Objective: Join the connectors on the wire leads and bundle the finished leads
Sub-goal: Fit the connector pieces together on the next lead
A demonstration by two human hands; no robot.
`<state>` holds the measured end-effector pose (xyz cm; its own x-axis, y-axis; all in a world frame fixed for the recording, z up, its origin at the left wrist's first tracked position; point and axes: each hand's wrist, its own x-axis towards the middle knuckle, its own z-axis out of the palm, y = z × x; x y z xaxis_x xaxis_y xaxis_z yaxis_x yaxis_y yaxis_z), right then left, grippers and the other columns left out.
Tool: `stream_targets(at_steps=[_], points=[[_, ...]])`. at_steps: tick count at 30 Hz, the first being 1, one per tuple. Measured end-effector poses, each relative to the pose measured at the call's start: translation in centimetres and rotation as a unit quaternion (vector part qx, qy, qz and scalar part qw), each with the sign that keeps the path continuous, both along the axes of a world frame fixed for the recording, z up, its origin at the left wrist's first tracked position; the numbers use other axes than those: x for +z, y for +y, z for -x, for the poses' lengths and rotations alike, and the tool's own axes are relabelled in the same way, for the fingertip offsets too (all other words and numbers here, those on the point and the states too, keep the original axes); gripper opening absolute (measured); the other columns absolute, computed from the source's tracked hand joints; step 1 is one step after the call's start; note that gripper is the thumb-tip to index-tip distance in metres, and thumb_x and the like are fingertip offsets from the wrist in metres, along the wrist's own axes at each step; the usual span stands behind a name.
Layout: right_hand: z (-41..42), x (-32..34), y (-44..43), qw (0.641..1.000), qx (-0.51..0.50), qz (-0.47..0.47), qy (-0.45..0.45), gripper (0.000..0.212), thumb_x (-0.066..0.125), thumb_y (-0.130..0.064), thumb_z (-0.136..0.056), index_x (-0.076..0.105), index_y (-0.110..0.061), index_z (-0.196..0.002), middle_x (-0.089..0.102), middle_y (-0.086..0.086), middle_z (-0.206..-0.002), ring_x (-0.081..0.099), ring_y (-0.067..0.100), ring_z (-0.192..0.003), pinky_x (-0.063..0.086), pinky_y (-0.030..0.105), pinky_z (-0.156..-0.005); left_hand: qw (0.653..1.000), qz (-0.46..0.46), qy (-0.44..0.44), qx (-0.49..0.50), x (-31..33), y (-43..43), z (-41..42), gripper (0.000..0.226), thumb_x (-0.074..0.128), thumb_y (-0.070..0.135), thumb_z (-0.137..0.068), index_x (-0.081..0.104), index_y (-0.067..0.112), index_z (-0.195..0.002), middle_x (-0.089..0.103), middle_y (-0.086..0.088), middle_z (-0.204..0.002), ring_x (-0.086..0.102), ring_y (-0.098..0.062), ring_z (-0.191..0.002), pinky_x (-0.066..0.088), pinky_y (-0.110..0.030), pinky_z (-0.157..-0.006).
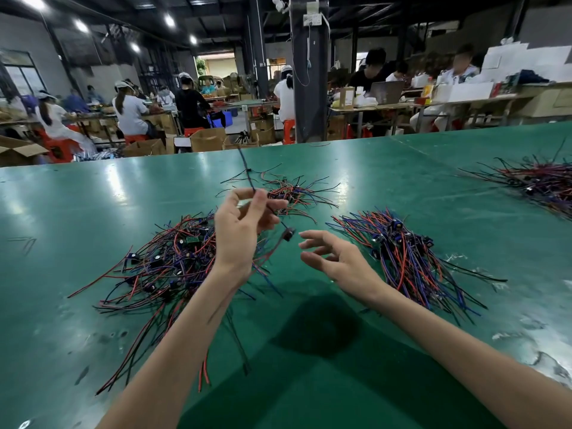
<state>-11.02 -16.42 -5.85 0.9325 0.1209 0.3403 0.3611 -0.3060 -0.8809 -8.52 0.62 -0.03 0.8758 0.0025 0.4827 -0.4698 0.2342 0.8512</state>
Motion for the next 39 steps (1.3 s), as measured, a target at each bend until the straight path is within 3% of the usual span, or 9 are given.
stream_targets(at_steps=[2,6,9,13,18,24,31,35,39], points=[[0.1,0.2,0.1,0.997,0.039,-0.061,0.019,0.029,0.069,-0.018,-0.084,0.063,-0.033,-0.108,0.066,-0.004,-0.106,0.057,0.011,-0.087,0.048,0.027,-0.086,0.996,0.028,0.063,-0.059,-0.7,-0.8,0.2,0.005,0.050,0.011,-0.095,0.052,0.009,-0.091,0.073,-0.009,-0.082,0.060,-0.012,-0.058,0.052,-0.024,-0.059],[0.2,0.6,0.3,0.989,0.049,-0.134,0.026,0.018,0.066,-0.004,-0.085,0.067,-0.020,-0.093,0.070,-0.011,-0.082,0.057,0.000,-0.070,0.046,0.012,-0.070,0.969,0.114,0.154,-0.153,-1.4,-1.5,-0.1,0.005,0.047,0.008,-0.096,0.050,0.008,-0.092,0.073,-0.012,-0.086,0.062,-0.011,-0.060,0.054,-0.020,-0.059],[0.3,0.9,0.3,0.980,0.057,-0.180,0.059,0.006,0.065,-0.011,-0.084,0.064,-0.015,-0.088,0.071,-0.003,-0.074,0.059,0.006,-0.065,0.042,0.016,-0.061,0.946,0.153,0.212,-0.193,-1.8,-1.5,-0.5,0.014,0.041,0.000,-0.097,0.054,0.006,-0.100,0.073,-0.010,-0.091,0.067,-0.011,-0.066,0.056,-0.019,-0.063],[0.3,1.4,0.0,0.951,0.074,-0.278,0.112,0.018,0.068,-0.024,-0.071,0.063,-0.012,-0.084,0.069,-0.001,-0.072,0.059,0.008,-0.061,0.042,0.019,-0.059,0.943,0.074,0.261,-0.194,-2.5,-1.9,-0.5,0.034,0.036,-0.015,-0.093,0.056,0.000,-0.116,0.070,-0.009,-0.097,0.066,-0.016,-0.081,0.054,-0.017,-0.069],[0.1,2.0,-0.9,0.923,0.086,-0.339,0.160,0.013,0.066,-0.022,-0.075,0.061,-0.011,-0.081,0.067,0.002,-0.071,0.060,0.008,-0.059,0.047,0.018,-0.054,0.938,-0.034,0.276,-0.206,-2.8,-2.2,-0.2,0.020,0.053,0.001,-0.091,0.067,0.003,-0.106,0.072,-0.004,-0.085,0.064,-0.007,-0.072,0.048,-0.016,-0.065],[0.1,2.1,-1.2,0.926,0.111,-0.313,0.177,0.008,0.067,-0.023,-0.075,0.069,-0.018,-0.069,0.065,0.004,-0.068,0.054,0.009,-0.054,0.046,0.020,-0.058,0.953,-0.043,0.237,-0.185,-3.0,-2.3,-0.2,0.017,0.061,0.011,-0.085,0.069,0.002,-0.098,0.070,-0.002,-0.079,0.061,-0.011,-0.071,0.046,-0.021,-0.069],[0.0,2.0,-1.2,0.940,0.134,-0.236,0.205,0.018,0.067,-0.019,-0.074,0.059,-0.008,-0.086,0.065,0.006,-0.066,0.054,0.012,-0.057,0.044,0.017,-0.055,0.956,-0.059,0.242,-0.153,-3.7,-2.6,-0.2,0.012,0.059,0.016,-0.088,0.068,0.009,-0.085,0.067,0.005,-0.066,0.057,-0.003,-0.058,0.048,-0.016,-0.058],[0.0,2.0,-1.4,0.953,0.132,-0.188,0.198,0.019,0.069,-0.021,-0.071,0.061,-0.008,-0.083,0.061,0.003,-0.060,0.057,0.017,-0.060,0.044,0.016,-0.051,0.939,-0.005,0.275,-0.208,-3.7,-2.6,-0.2,0.018,0.064,0.019,-0.074,0.069,0.009,-0.088,0.070,0.001,-0.075,0.058,-0.004,-0.059,0.047,-0.014,-0.056],[0.0,2.1,-1.5,0.952,0.143,-0.174,0.207,0.013,0.069,-0.024,-0.070,0.065,-0.014,-0.075,0.070,0.012,-0.073,0.061,0.014,-0.057,0.049,0.019,-0.056,0.935,0.036,0.286,-0.206,-3.8,-2.8,-0.3,0.022,0.065,0.016,-0.070,0.066,0.006,-0.089,0.058,-0.005,-0.073,0.047,-0.013,-0.058,0.047,-0.019,-0.050]])
